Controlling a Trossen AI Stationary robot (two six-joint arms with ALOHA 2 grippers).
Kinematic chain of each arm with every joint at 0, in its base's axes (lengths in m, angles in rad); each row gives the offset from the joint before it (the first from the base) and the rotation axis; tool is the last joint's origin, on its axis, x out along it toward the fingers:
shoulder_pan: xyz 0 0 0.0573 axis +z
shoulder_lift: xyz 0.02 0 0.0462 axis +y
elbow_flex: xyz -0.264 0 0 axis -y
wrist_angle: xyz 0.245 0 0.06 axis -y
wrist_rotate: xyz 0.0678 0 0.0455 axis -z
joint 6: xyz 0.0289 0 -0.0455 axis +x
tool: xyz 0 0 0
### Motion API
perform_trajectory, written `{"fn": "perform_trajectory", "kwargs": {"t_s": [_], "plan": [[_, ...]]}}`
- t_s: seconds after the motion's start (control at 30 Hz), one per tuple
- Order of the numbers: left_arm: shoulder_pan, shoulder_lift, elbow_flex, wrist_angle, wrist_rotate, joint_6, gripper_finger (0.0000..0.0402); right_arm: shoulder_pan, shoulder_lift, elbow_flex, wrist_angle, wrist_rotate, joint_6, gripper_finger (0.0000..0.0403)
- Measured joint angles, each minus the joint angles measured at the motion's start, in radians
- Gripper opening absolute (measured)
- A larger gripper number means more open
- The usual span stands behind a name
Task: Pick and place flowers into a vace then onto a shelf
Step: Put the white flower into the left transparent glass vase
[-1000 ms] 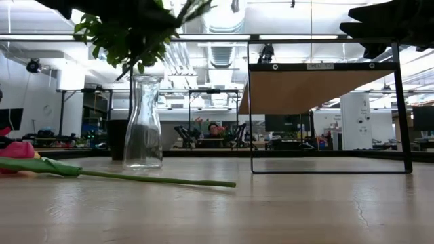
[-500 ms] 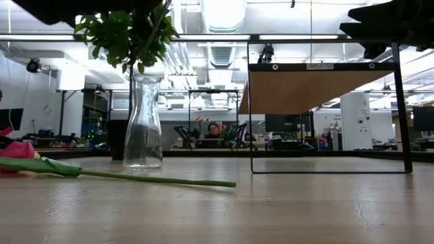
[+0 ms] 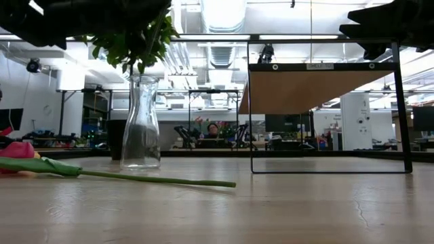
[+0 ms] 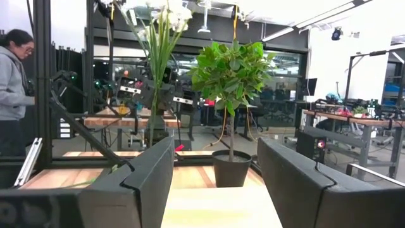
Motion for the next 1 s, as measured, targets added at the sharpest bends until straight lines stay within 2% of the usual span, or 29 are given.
{"fn": "perform_trajectory", "kwargs": {"t_s": [0.43,1.0], "plan": [[0.0,0.0,-0.067,0.002,0.008,0.104,0.0,0.0,0.001,0.0,-0.006,0.0,0.019,0.0219],[0.0,0.006,-0.087,0.001,0.007,0.102,0.0001,0.0,0.001,0.0,-0.007,0.0,0.019,0.0219]]}}
